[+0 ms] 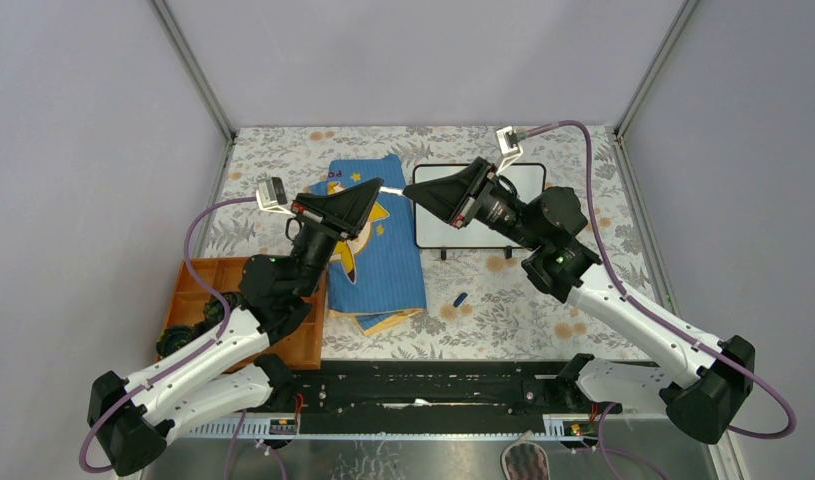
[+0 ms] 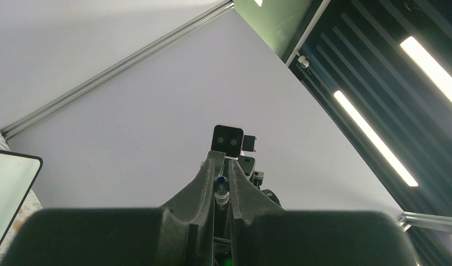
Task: Write a sentence on the whiteboard
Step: Adjust the whiteboard marker.
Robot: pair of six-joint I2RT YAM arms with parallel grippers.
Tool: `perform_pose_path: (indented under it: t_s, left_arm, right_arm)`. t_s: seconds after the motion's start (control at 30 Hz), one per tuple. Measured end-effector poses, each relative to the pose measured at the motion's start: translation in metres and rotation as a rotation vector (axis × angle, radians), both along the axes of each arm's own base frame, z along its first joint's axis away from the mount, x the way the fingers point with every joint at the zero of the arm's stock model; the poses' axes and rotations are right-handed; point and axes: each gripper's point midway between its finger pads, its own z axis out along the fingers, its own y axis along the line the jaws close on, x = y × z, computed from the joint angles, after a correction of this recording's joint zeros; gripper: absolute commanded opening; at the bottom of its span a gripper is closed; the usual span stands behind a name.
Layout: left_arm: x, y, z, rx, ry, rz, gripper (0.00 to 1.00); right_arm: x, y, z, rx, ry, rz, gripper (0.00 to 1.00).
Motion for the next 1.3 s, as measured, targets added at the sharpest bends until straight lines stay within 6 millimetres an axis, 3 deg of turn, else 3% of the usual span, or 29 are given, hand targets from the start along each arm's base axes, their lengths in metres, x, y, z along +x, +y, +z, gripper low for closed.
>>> perform_pose_path:
  t_s: [0.27, 0.37, 0.43, 0.57, 0.73, 0.9, 1.13, 1.2, 1.3]
  left_arm:
    - [0.000, 0.000, 0.000, -0.001, 0.001, 0.002, 0.00]
    - [0.000, 0.000, 0.000, -0.001, 0.001, 0.002, 0.00]
    - [0.000, 0.000, 0.000, 0.000, 0.001, 0.002, 0.26]
    - [0.001, -0.001, -0.004, 0.017, 0.006, 0.008, 0.64]
    - [0.002, 0.002, -0.015, 0.065, 0.027, 0.029, 0.98]
    - [-0.004, 0.019, -0.021, 0.123, 0.031, 0.097, 0.99]
    - [-0.017, 0.058, -0.027, 0.278, -0.020, 0.271, 0.99]
    - [-0.016, 0.056, -0.034, 0.350, -0.040, 0.292, 0.99]
    - [-0.012, 0.037, -0.049, 0.479, -0.077, 0.262, 0.99]
  right_arm:
    - [0.000, 0.000, 0.000, 0.001, -0.001, 0.000, 0.00]
    - [0.000, 0.000, 0.000, 0.001, -0.001, 0.000, 0.00]
    - [0.000, 0.000, 0.000, 0.001, -0.002, 0.000, 0.00]
    - [0.000, 0.000, -0.001, -0.004, -0.004, 0.000, 0.00]
    - [-0.004, -0.006, -0.002, -0.037, -0.027, -0.021, 0.00]
    - [-0.004, -0.024, -0.004, -0.119, -0.064, -0.113, 0.00]
    - [0.001, -0.068, -0.011, -0.285, -0.125, -0.327, 0.00]
    - [0.000, -0.076, -0.018, -0.327, -0.135, -0.353, 0.00]
    - [-0.005, -0.077, -0.026, -0.358, -0.148, -0.338, 0.00]
